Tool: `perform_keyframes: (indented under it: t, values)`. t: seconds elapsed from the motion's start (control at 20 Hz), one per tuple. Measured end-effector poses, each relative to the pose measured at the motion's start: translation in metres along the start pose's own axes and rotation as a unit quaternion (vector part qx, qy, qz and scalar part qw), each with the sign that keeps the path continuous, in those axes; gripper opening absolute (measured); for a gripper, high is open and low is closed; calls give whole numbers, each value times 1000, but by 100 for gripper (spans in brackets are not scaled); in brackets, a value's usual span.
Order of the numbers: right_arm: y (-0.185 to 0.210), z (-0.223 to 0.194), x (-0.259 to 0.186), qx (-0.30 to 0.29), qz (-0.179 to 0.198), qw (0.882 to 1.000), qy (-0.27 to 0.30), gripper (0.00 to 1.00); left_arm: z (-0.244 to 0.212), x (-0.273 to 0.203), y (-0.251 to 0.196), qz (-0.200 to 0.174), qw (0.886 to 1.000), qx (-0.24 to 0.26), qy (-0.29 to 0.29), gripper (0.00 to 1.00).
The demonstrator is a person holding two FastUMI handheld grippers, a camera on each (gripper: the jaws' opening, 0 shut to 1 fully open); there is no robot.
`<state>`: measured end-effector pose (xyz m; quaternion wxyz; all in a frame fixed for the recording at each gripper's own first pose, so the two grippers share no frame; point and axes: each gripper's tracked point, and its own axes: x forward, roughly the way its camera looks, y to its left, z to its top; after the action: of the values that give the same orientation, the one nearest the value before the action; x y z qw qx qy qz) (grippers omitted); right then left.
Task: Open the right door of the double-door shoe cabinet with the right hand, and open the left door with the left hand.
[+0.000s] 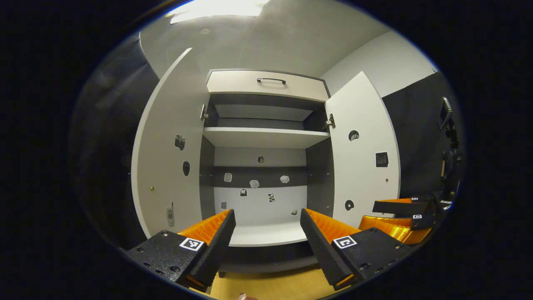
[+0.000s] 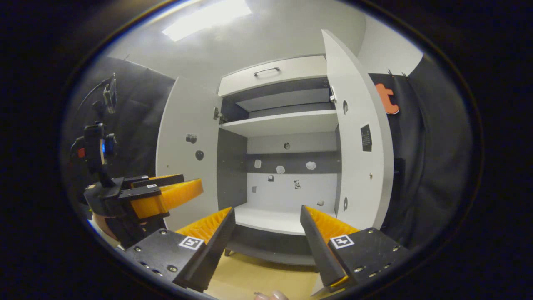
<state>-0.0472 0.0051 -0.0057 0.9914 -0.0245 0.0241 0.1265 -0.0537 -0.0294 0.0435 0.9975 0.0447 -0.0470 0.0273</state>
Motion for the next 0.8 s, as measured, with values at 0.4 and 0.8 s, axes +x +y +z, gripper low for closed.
perform_keyframes:
  t: [0.4,0.8]
  values:
    - [-15,7,15,6,-28,1000,-13,95,-15,28,-1,-18,999,-21,19,96]
    - [-13,1,18,6,-28,1000,-4,94,-16,34,-9,-35,999,-18,20,96]
